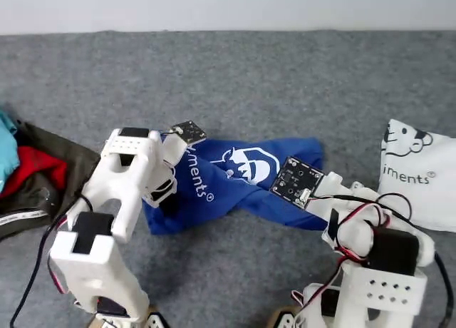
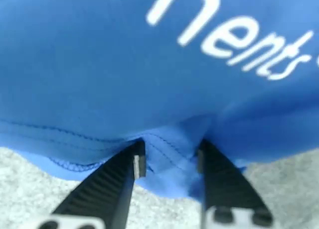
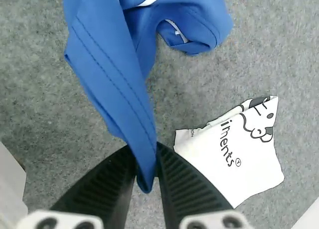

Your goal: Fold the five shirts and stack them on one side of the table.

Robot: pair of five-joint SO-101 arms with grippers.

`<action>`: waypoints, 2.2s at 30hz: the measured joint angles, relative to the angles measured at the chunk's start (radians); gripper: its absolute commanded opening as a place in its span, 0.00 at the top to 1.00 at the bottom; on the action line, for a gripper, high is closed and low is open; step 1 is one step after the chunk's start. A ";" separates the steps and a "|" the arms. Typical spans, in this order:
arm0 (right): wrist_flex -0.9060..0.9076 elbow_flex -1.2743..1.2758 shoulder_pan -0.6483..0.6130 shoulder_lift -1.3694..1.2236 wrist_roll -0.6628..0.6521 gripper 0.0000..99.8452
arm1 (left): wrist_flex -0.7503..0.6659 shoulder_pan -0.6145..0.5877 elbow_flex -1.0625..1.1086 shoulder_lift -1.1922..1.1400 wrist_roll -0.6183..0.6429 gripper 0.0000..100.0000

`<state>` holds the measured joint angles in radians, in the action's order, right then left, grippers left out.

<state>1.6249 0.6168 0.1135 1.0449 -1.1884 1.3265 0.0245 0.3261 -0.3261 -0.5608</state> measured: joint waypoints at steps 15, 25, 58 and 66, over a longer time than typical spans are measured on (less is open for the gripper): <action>-0.080 0.000 0.106 0.000 0.000 0.99 | 0.226 0.003 -0.086 0.163 -0.006 0.98; -0.267 0.000 0.236 0.000 0.000 0.99 | 0.396 -0.035 -0.086 0.388 -0.112 0.98; -0.255 0.063 0.172 0.000 -0.006 0.99 | 0.400 -0.256 0.123 0.671 -0.304 0.79; -0.209 0.121 0.166 0.000 0.064 0.99 | 0.339 -0.282 0.316 0.671 -0.450 0.79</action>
<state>1.4162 0.7380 0.2793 1.0449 -1.1239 1.6655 -0.2578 0.6421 0.3445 -1.0104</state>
